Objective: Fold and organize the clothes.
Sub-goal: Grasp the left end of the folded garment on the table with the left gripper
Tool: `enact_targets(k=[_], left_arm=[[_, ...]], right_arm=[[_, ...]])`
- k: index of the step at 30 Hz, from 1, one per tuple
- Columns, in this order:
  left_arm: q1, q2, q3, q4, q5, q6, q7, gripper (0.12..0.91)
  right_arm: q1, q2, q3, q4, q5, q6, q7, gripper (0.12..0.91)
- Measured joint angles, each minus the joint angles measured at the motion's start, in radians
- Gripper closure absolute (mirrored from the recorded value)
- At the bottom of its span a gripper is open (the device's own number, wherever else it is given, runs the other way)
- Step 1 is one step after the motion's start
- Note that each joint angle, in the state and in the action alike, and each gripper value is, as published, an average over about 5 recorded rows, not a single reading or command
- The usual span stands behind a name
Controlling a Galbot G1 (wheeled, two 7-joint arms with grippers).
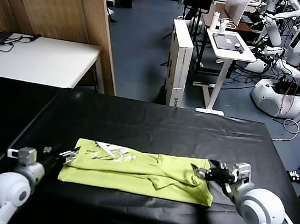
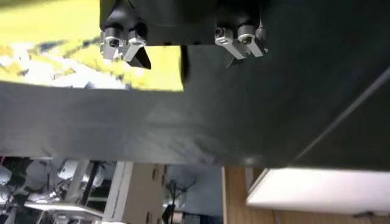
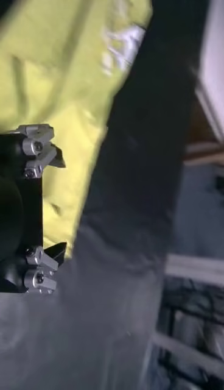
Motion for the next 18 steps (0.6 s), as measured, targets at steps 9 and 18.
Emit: enact_targets(k=[9, 18], left_arm=[[-0.076, -0.03, 0.05, 0.069, 0.007, 0.0, -0.003, 0.123], [-0.071, -0.037, 0.056, 0.075, 0.007, -0.001, 0.002, 0.123]], right_arm=[[-0.001, 0.035, 0.0, -0.04, -0.004, 0.007, 0.003, 0.118], [0.004, 0.055, -0.002, -0.073, -0.004, 0.006, 0.007, 0.12]])
